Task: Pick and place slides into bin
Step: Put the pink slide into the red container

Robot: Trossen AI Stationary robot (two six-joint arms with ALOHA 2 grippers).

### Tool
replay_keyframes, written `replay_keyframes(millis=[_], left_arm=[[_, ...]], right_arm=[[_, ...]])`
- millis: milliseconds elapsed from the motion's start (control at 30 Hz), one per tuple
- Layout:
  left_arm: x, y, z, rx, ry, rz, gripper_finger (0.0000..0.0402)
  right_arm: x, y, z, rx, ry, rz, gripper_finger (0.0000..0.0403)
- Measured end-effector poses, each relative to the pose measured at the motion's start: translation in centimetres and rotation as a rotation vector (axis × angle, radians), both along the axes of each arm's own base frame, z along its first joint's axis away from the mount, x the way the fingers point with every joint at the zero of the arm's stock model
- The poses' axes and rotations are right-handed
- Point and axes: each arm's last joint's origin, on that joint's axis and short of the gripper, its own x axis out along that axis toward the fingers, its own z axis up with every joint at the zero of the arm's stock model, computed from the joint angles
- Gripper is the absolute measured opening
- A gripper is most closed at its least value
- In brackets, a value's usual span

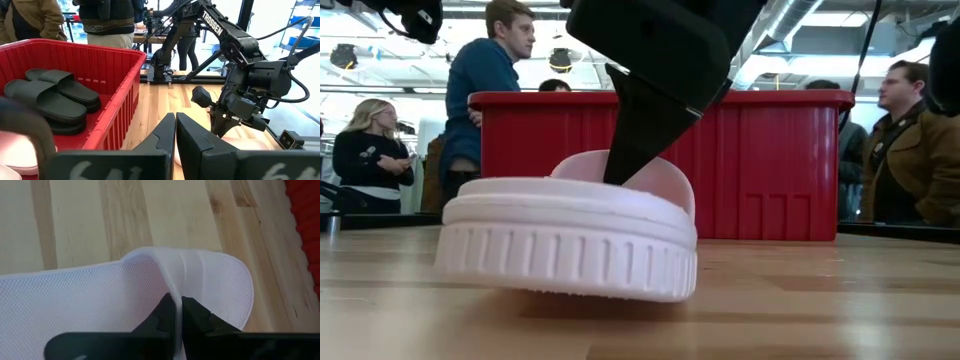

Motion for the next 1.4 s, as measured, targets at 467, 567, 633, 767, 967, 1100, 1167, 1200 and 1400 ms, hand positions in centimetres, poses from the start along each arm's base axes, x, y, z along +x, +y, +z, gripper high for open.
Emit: replay_keyframes(millis=[467, 567, 633, 767, 967, 1100, 1167, 1200, 1400], left_arm=[[0.0, 0.0, 0.0, -0.006, 0.000, 0.002, 0.0004], [0.0, 0.0, 0.0, -0.006, 0.000, 0.002, 0.0004], [0.0, 0.0, 0.0, -0.006, 0.000, 0.003, 0.0004], [0.0, 0.0, 0.0, -0.006, -0.001, 0.003, 0.0004], [0.0, 0.0, 0.1, -0.007, -0.010, 0.003, 0.0004], [0.0, 0.0, 0.1, -0.007, -0.010, 0.003, 0.0004], [0.0, 0.0, 0.1, -0.007, -0.009, 0.002, 0.0004], [0.0, 0.0, 0.1, -0.007, -0.009, 0.003, 0.0004], [0.0, 0.0, 0.2, -0.006, -0.018, 0.004, 0.0004]], right_arm=[[-0.1, 0.6, 1.4, 0.003, 0.009, 0.008, 0.0003], [0.0, 0.6, 2.0, 0.003, 0.009, 0.007, 0.0002], [0.0, 0.6, 2.3, 0.002, 0.012, 0.007, 0.0002], [0.1, 0.7, 3.1, 0.003, 0.008, 0.007, 0.0001], [0.2, 0.7, 4.3, -0.003, 0.009, 0.006, 0.0001], [0.2, 0.7, 5.3, -0.010, 0.010, 0.004, 0.0001], [0.1, 0.7, 5.9, -0.019, 0.014, 0.002, 0.0001], [0.1, 0.7, 6.2, -0.025, 0.015, 0.001, 0.0000], [-0.1, 0.5, 8.6, -0.051, 0.018, -0.005, 0.0000]])
